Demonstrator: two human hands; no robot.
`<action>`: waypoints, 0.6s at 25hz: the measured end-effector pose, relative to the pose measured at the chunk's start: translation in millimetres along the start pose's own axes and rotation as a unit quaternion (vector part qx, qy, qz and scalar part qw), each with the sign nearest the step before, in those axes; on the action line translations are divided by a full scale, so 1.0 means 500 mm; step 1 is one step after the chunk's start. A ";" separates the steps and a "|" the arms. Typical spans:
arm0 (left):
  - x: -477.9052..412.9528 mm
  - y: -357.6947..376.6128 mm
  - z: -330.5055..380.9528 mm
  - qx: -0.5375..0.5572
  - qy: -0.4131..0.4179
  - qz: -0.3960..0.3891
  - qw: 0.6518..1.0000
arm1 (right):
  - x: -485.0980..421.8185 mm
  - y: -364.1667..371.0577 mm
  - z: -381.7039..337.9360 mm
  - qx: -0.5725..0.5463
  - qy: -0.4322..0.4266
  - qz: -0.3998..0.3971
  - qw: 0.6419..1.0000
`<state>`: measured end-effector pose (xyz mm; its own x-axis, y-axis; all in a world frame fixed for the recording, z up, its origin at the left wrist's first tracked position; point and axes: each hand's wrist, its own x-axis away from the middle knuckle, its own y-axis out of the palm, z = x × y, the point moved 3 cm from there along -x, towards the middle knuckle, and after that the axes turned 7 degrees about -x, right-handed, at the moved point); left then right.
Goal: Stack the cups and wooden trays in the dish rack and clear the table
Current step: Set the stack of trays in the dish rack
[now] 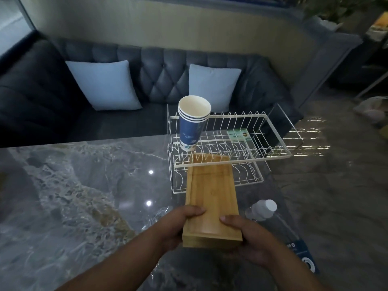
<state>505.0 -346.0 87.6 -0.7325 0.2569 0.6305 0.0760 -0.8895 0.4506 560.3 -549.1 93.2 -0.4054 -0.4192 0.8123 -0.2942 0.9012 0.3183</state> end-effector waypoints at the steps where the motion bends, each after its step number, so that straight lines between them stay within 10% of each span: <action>1: -0.006 0.001 0.000 -0.007 -0.003 0.009 1.000 | -0.005 -0.005 -0.006 -0.001 -0.002 -0.002 1.000; 15: -0.099 -0.003 -0.019 -0.018 0.005 0.163 0.986 | -0.138 -0.049 -0.121 0.093 0.004 -0.062 0.994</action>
<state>534.8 -360.9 49.8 -0.6796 -0.0496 0.7319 0.2857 -0.9368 0.2019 647.9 -535.7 58.9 -0.3494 -0.5239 0.7768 -0.4959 0.8068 0.3211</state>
